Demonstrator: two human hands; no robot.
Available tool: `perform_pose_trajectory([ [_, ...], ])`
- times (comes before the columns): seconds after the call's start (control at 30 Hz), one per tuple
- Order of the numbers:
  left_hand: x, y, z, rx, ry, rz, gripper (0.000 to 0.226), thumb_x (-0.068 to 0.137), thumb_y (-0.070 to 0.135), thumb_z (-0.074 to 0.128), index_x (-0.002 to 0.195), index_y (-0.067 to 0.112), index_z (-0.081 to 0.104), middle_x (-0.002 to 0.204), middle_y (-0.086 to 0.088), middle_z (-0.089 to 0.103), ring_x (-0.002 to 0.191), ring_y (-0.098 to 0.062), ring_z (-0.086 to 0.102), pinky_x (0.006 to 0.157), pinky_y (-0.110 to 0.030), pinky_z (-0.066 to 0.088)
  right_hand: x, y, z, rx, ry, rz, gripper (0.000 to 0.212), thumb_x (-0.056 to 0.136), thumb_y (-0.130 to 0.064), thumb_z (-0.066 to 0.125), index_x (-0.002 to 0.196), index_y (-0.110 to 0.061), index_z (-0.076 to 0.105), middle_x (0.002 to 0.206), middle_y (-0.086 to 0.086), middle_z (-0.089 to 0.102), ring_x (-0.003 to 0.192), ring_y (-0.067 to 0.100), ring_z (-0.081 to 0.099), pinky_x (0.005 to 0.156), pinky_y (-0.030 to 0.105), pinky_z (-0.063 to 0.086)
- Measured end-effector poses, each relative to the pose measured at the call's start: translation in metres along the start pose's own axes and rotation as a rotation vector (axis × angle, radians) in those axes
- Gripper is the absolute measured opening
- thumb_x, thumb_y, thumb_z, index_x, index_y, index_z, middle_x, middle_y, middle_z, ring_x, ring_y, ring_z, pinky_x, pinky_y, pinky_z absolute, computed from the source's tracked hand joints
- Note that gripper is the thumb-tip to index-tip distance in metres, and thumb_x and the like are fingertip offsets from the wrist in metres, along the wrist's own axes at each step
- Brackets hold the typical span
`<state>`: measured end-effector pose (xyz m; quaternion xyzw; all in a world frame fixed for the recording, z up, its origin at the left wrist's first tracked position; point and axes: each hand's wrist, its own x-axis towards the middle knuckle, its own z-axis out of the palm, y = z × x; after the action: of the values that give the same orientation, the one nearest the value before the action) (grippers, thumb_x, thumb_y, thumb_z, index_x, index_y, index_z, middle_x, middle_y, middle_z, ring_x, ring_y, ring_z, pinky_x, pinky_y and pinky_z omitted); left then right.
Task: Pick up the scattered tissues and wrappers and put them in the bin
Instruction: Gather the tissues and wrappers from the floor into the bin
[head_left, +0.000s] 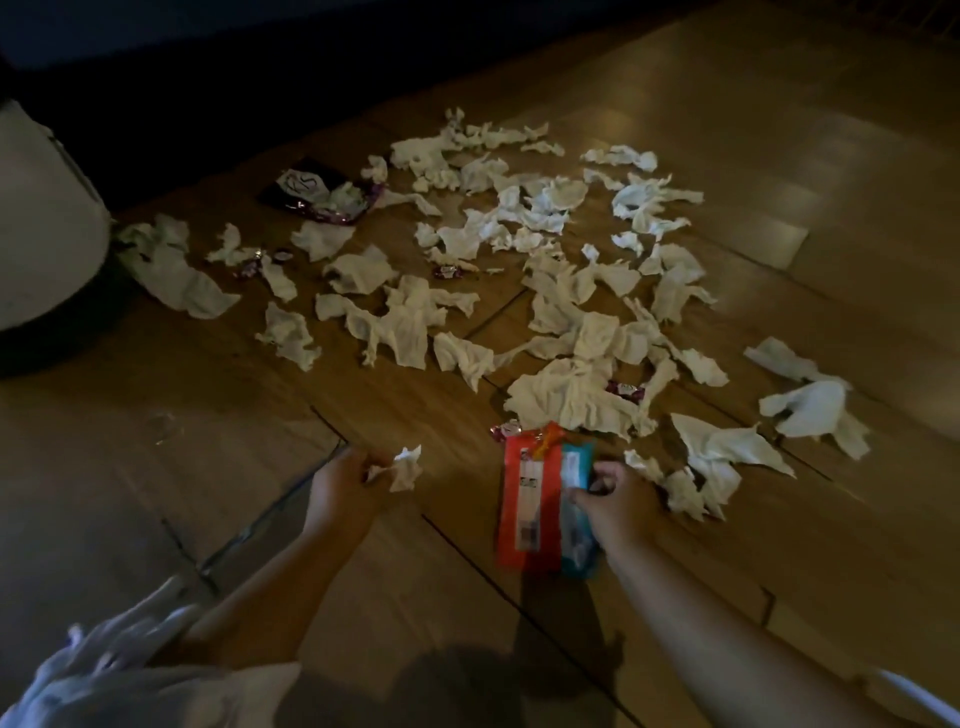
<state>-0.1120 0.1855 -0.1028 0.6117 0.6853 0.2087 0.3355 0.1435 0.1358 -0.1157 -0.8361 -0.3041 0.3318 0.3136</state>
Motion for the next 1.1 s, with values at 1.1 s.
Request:
perform_pose_trajectory([
  [1.1, 0.038, 0.146, -0.087, -0.423, -0.013, -0.278, 0.038, 0.075, 0.028, 0.076, 0.11, 0.015, 0.068, 0.099, -0.002, 0.069, 0.085, -0.011, 0.065, 0.063, -0.016, 0.051, 0.061, -0.181, -0.044, 0.846, -0.397, 0.12, 0.045, 0.076, -0.015, 0.071, 0.119, -0.011, 0.058, 0.111, 0.009, 0.067, 0.101, 0.023, 0.064, 0.083, 0.04, 0.053],
])
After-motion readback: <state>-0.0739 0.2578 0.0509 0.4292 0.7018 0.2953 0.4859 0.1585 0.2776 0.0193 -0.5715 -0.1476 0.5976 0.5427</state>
